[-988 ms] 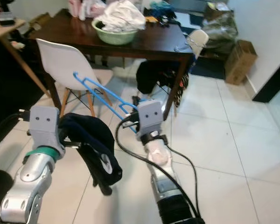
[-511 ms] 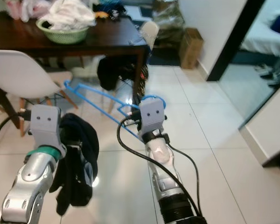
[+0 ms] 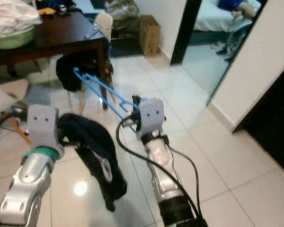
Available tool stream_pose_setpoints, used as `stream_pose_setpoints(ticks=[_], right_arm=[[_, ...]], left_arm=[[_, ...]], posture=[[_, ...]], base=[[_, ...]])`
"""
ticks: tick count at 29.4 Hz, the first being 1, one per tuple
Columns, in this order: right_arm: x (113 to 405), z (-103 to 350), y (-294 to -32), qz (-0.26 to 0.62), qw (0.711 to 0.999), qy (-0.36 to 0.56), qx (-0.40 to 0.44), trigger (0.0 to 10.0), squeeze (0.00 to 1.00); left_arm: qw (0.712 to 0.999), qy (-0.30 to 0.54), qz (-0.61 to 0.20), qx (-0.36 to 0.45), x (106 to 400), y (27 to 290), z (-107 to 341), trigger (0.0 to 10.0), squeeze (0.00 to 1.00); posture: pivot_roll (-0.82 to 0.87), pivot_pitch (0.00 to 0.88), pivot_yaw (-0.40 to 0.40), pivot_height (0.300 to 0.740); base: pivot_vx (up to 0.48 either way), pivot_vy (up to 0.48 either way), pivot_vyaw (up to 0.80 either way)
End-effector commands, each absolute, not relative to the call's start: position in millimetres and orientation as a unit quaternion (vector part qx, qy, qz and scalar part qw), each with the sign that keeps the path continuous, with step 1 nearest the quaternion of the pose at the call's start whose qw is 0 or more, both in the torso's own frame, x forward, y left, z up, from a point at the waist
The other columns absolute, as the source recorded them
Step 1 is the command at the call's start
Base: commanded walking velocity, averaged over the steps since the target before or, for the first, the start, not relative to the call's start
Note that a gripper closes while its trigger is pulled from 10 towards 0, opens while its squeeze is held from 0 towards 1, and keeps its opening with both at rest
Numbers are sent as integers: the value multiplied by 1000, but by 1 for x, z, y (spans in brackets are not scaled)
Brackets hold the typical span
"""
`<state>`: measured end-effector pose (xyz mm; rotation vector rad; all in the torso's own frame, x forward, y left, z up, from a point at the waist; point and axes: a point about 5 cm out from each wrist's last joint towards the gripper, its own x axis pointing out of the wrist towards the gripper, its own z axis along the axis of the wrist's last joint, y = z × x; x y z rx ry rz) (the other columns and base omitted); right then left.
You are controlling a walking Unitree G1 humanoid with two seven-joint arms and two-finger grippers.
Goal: Hang hanger
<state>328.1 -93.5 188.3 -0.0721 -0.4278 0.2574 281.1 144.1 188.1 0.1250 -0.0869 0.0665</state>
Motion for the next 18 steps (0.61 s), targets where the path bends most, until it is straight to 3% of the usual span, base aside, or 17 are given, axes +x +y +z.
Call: stream_pose_setpoints(ticks=[1, 18], right_arm=[[328, 189, -90, 131, 967, -215, -31, 10000, 0], [327, 192, -81, 149, 963, -222, -30, 10000, 0]], left_arm=[[994, -64, 51, 71, 280, 149, 194, 10000, 0], [988, -79, 84, 101, 283, 156, 199, 10000, 0]], posture=[[-6, 53, 41, 740], [-3, 57, 46, 740]], base=[[398, 0, 0], [456, 0, 0]])
